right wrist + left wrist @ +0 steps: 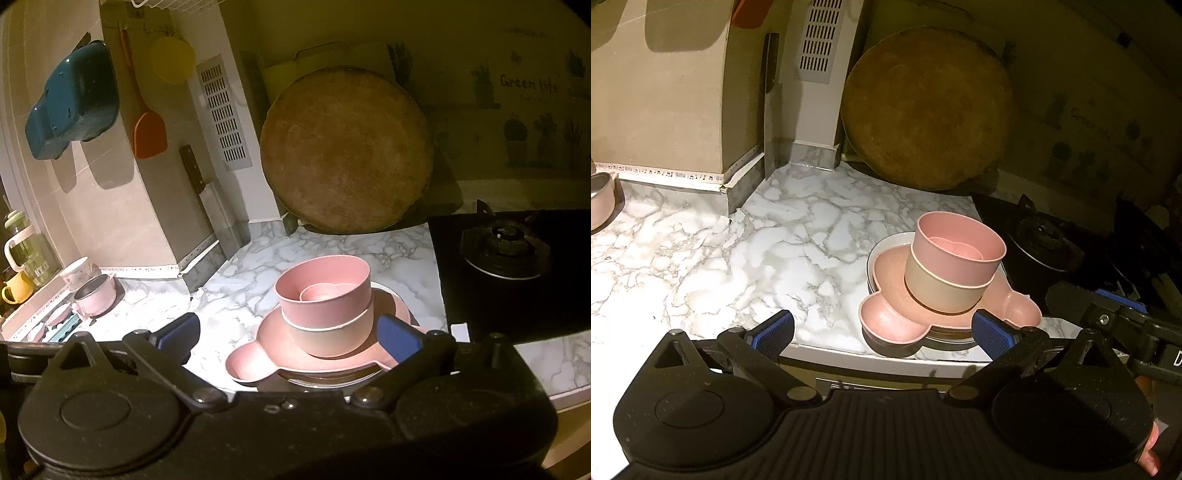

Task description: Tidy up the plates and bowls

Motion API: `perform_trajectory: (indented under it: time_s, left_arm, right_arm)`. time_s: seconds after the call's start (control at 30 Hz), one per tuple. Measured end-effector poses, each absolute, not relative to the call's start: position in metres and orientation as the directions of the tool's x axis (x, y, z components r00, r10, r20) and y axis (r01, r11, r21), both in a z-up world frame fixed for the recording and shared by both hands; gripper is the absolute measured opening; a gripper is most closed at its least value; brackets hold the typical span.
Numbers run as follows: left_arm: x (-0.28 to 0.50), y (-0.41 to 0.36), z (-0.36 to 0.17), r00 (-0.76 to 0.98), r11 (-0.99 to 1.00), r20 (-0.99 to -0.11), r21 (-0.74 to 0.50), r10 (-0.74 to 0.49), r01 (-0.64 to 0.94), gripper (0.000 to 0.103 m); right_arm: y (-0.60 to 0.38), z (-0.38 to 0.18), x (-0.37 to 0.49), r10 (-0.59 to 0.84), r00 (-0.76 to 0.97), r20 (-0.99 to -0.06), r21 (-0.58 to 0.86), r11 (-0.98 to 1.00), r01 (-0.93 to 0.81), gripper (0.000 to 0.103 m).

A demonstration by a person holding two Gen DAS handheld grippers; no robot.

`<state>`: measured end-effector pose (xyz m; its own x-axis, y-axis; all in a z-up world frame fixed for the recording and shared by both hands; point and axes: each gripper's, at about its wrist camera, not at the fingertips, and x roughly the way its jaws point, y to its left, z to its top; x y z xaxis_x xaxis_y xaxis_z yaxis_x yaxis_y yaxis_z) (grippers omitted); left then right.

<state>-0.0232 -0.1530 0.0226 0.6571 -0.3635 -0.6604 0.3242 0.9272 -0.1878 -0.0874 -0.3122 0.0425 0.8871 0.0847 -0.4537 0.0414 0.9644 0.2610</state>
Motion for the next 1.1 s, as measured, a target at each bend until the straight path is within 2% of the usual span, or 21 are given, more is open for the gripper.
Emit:
perform_trajectory:
  time_s: [1.1]
  left_arm:
    - [-0.022, -0.166, 0.02, 0.63, 0.905, -0.662, -0.193, -0.405, 0.379, 0.103]
  right_arm:
    - [-0.321, 0.041, -0.094, 0.033, 0.882, -0.47, 0.266, 0.958, 0.106, 0.103]
